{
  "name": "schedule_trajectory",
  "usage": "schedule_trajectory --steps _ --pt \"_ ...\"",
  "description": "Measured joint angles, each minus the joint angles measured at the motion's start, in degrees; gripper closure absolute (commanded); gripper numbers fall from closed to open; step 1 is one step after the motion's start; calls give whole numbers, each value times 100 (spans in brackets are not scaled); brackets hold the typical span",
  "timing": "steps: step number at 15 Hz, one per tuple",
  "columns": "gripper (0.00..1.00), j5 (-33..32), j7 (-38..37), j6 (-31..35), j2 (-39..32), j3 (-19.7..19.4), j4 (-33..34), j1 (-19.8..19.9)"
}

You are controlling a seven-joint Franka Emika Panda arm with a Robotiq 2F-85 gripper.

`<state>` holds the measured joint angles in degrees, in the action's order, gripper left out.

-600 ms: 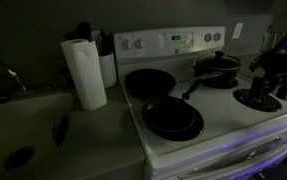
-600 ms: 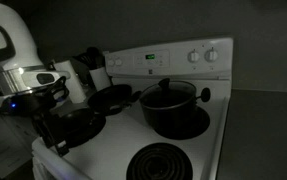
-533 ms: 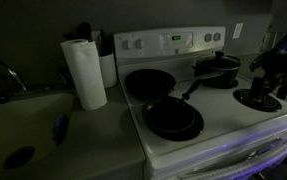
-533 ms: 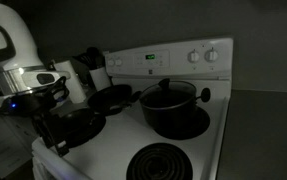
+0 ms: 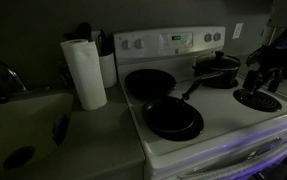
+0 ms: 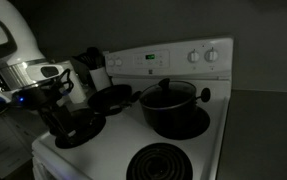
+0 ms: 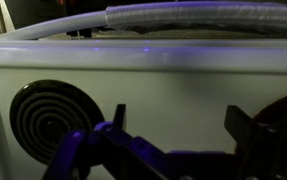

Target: Pick up the lid from the black pot and put it on the stove.

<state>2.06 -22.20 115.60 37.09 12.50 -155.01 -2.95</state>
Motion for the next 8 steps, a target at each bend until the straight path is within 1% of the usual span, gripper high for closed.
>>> schedule_trajectory --steps 4,8 --pt "0 -528 7 424 -7 -150 113 218" --pt "0 -857 170 754 -56 -482 368 528"
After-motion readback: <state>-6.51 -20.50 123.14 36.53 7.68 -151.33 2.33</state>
